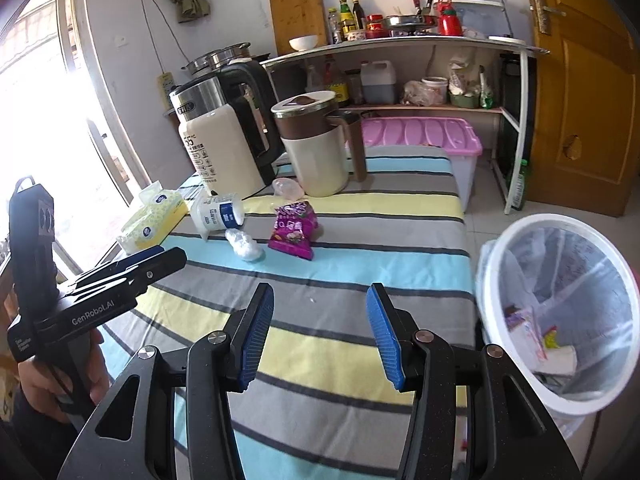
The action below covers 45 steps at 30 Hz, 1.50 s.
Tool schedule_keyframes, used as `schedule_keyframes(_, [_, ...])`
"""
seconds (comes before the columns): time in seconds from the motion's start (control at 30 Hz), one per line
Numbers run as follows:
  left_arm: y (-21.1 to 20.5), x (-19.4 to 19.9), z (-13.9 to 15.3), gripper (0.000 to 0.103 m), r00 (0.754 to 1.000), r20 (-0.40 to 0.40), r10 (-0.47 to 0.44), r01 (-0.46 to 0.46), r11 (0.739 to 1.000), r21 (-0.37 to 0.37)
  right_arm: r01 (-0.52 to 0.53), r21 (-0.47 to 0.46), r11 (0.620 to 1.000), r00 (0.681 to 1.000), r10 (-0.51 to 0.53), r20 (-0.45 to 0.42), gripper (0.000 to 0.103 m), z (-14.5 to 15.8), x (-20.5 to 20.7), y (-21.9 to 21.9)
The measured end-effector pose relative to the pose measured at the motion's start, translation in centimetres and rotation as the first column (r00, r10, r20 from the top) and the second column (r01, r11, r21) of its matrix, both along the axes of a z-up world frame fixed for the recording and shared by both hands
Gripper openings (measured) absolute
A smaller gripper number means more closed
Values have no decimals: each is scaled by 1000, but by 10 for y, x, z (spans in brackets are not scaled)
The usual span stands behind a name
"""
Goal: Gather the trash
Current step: 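Grasp the purple candy bag with the right gripper and lift it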
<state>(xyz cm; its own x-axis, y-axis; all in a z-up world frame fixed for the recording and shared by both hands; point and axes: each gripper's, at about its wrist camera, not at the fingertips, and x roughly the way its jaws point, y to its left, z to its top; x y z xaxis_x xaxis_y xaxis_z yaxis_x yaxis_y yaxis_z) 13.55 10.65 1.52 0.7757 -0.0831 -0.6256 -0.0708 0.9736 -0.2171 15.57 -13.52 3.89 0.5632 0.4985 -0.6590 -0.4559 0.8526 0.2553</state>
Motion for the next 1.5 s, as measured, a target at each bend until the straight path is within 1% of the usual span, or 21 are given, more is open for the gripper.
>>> schedule_keyframes(0.13, [13, 12, -4, 53, 1000, -13, 19, -20, 1000, -11, -11, 6, 1000, 1000, 11, -17, 49, -4, 13, 14])
schedule_keyframes(0.47, [45, 39, -12, 53, 997, -25, 67, -67, 998, 5, -28, 1, 1000, 998, 28, -55, 50, -21, 52, 55])
schedule_keyframes(0.5, [48, 43, -14, 53, 997, -31, 71, -71, 998, 2, -28, -2, 1000, 998, 28, -58, 50, -23, 55, 58])
schedule_keyframes(0.57, [52, 47, -17, 53, 996, -38, 77, -78, 997, -1, -30, -2, 1000, 997, 30, -68, 56, -28, 64, 67])
schedule_keyframes(0.6, [54, 49, -18, 53, 996, -39, 78, -78, 997, -2, -31, -2, 1000, 997, 31, -71, 59, -30, 68, 71])
schedule_keyframes(0.63, [55, 50, -20, 53, 996, -41, 77, -78, 997, -4, -31, -2, 1000, 997, 31, -70, 60, -31, 70, 73])
schedule_keyframes(0.87, [50, 56, -34, 53, 996, -83, 37, -40, 999, -35, -17, -15, 1000, 997, 15, -75, 60, -43, 98, 95])
schedule_keyframes(1.13, [56, 57, -37, 53, 995, -88, 50, -56, 996, -67, -2, -15, 1000, 993, 0, -122, 60, -58, 119, 107])
schedule_keyframes(1.2, [56, 57, -38, 53, 995, -90, 49, -56, 996, -76, 4, -18, 1000, 991, -7, -133, 51, -62, 122, 107])
schedule_keyframes(1.23, [55, 58, -38, 53, 995, -91, 49, -57, 995, -82, 4, -18, 1000, 990, -6, -138, 42, -63, 122, 107])
schedule_keyframes(1.3, [54, 58, -38, 53, 994, -96, 51, -60, 994, -88, 5, -8, 1000, 989, -6, -146, 39, -64, 123, 103])
schedule_keyframes(1.33, [53, 60, -38, 53, 994, -100, 52, -62, 994, -94, 6, -10, 1000, 990, -7, -143, 35, -63, 122, 102])
schedule_keyframes(1.5, [43, 65, -39, 53, 991, -121, 53, -67, 992, -111, 10, -4, 1000, 992, -11, -125, 33, -57, 114, 90])
